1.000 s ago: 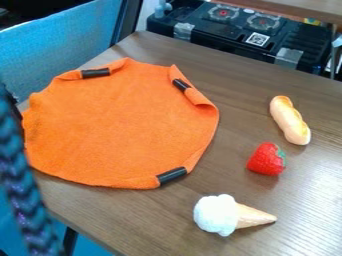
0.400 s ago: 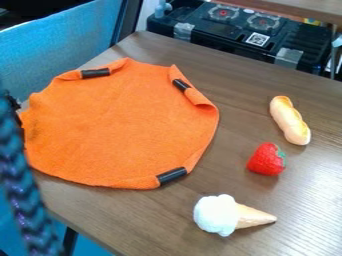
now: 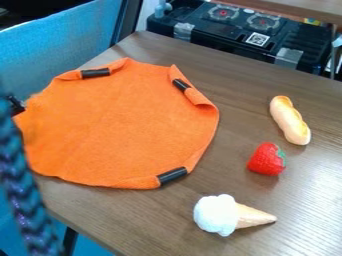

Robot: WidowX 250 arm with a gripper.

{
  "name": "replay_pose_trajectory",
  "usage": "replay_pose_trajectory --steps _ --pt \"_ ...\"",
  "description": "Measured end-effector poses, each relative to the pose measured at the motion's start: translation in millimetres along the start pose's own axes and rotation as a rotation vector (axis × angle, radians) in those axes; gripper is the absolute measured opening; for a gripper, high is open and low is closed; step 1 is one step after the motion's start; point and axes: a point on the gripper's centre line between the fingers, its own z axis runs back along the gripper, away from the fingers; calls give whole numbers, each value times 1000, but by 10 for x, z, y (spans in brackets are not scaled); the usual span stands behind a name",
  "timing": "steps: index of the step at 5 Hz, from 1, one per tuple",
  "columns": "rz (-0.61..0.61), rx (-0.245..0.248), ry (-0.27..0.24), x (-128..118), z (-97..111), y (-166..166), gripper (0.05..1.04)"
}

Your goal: Fold the cloth from bottom left to top right

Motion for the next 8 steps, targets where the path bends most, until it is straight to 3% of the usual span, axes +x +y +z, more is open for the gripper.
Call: replay_pose_trajectory --steps 1,3,5,6,8 --pt "18 -50 17 50 97 -100 69" --pt "138 -137 23 300 326 -500 52" --pt "254 -171 73 408 370 -1124 52" --pt "271 -164 96 400 249 -1482 52" --pt "310 -125 85 421 -27 -1880 52"
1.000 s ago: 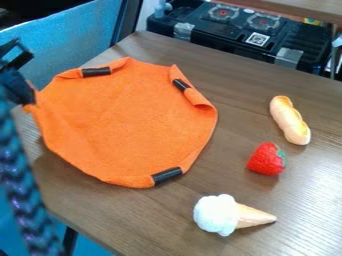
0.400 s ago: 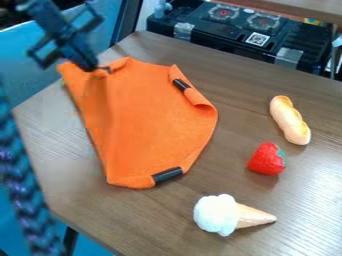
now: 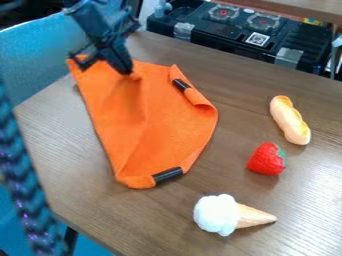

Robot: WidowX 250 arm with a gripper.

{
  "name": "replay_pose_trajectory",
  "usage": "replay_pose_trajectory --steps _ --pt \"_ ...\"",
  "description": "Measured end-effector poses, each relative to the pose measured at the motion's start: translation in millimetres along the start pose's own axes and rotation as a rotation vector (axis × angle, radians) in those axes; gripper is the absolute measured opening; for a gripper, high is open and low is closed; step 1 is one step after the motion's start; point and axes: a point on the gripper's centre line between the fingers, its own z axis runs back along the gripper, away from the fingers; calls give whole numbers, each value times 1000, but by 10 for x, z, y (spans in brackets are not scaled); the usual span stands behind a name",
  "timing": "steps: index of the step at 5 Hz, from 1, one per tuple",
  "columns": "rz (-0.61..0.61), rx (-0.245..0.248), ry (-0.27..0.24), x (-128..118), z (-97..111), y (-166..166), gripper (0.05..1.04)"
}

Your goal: Fold the cloth from bottom left to top right

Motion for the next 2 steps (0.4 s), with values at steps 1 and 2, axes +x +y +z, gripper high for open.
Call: replay_pose_trajectory --steps 1,2 --pt "18 5 -12 -45 -132 -234 52" --pt "50 9 -12 -48 -228 -416 52"
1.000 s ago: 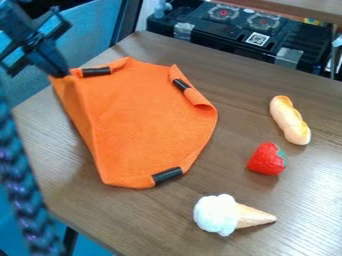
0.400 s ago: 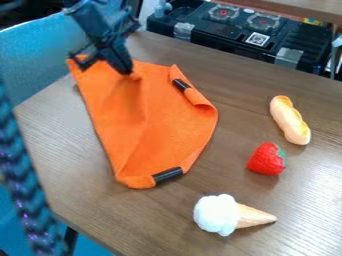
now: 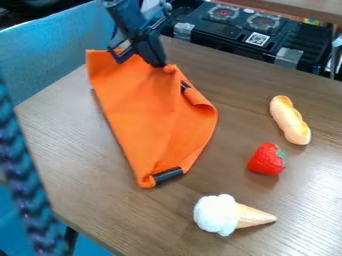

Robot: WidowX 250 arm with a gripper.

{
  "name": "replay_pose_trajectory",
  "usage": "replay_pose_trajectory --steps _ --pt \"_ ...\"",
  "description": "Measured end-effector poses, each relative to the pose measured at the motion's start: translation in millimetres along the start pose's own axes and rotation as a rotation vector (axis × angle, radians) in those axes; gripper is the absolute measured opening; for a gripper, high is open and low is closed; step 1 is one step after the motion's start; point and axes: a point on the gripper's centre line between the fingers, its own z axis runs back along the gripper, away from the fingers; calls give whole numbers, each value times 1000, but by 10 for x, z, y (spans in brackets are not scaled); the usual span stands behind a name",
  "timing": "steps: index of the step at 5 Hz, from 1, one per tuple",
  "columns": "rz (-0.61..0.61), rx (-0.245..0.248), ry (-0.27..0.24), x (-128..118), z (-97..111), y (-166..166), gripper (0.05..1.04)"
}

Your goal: Fold the cloth from bottom left to top right

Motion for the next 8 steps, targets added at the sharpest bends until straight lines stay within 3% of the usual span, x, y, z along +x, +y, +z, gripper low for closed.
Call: replay_pose_trajectory --steps 1,3,4,5,6,7,8 --pt "7 8 -18 -12 -107 -136 52" --pt "20 90 -50 31 -571 -242 65" --pt "-8 114 -49 50 -773 -281 205" --pt "-42 115 -38 61 -816 -330 445" --pt "-162 103 33 28 -825 -465 749" --pt "-259 48 60 9 -705 -653 987" --pt "-389 29 87 30 -552 -735 999"
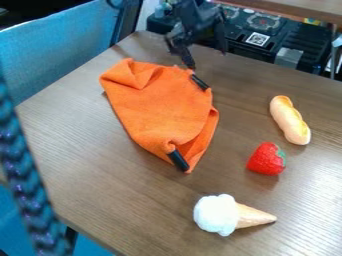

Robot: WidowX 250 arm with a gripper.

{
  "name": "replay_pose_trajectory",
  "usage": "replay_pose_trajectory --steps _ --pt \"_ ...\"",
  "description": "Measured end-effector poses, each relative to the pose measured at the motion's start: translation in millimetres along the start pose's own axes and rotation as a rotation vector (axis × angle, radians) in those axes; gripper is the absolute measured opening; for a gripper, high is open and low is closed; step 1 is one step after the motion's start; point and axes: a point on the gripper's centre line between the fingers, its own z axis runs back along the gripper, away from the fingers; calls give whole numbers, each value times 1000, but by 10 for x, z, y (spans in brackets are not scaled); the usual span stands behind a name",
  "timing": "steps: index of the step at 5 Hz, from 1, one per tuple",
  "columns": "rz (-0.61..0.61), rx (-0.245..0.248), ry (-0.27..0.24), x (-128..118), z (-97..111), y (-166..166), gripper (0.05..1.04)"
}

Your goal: Fold the cloth from bottom left to top right

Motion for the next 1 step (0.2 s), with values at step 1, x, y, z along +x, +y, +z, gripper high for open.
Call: replay_pose_trajectory --steps 1 --pt "-233 205 24 106 562 -25 1000"
